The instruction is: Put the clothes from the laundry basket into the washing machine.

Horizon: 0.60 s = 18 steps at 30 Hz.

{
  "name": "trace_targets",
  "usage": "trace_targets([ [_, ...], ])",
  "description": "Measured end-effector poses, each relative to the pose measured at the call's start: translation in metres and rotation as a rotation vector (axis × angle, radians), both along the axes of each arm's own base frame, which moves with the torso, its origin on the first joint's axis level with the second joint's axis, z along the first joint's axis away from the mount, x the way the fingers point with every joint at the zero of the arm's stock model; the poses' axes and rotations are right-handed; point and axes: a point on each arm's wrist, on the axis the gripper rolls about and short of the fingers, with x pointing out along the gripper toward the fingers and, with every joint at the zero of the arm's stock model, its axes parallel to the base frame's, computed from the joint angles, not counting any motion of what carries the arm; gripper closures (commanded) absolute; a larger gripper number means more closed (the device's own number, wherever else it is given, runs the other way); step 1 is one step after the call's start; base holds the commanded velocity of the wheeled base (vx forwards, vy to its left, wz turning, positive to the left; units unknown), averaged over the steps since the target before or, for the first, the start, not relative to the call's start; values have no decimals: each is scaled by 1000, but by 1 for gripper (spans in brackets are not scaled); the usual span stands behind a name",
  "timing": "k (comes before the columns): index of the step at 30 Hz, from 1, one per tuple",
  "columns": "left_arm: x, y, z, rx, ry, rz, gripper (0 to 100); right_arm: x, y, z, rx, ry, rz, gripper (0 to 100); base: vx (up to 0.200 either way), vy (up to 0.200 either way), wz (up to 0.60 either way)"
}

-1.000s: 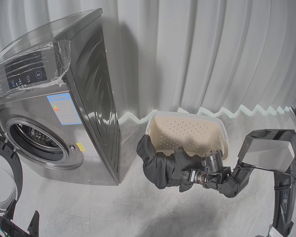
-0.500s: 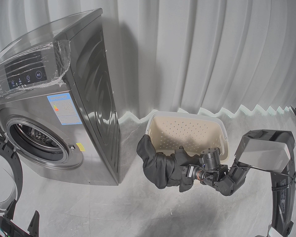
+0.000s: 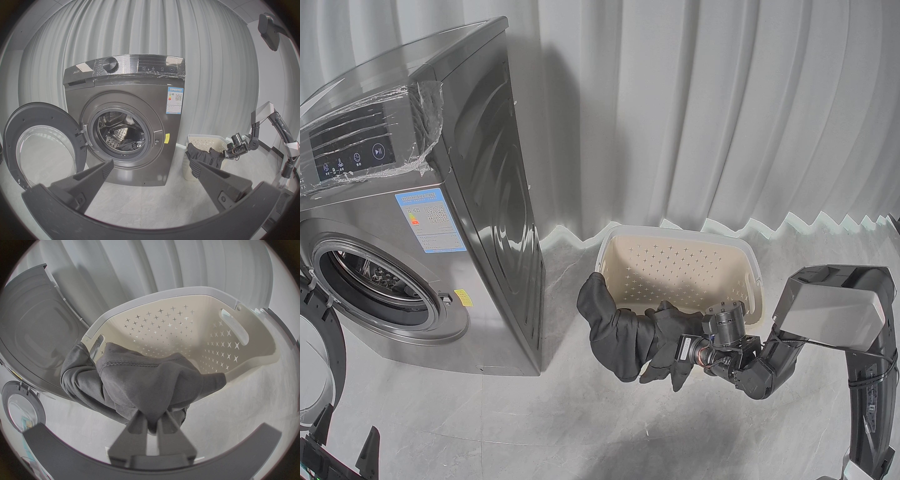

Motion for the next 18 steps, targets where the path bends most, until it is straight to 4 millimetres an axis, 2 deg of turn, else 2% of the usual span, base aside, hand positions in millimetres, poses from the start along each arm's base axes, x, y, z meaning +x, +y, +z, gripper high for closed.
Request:
trace_targets([
  [6,0,0,0,0,0,-1,0,-5,0,1,-3,6,5,100,0,0,0],
  [9,0,0,0,0,0,-1,0,-9,-2,8,1,-4,7,100,0,0,0],
  [13,0,0,0,0,0,-1,0,-18,-5,24,15,-28,14,100,0,0,0],
  [18,0,0,0,0,0,0,0,-33,-10,55,44,-78,26,100,0,0,0],
])
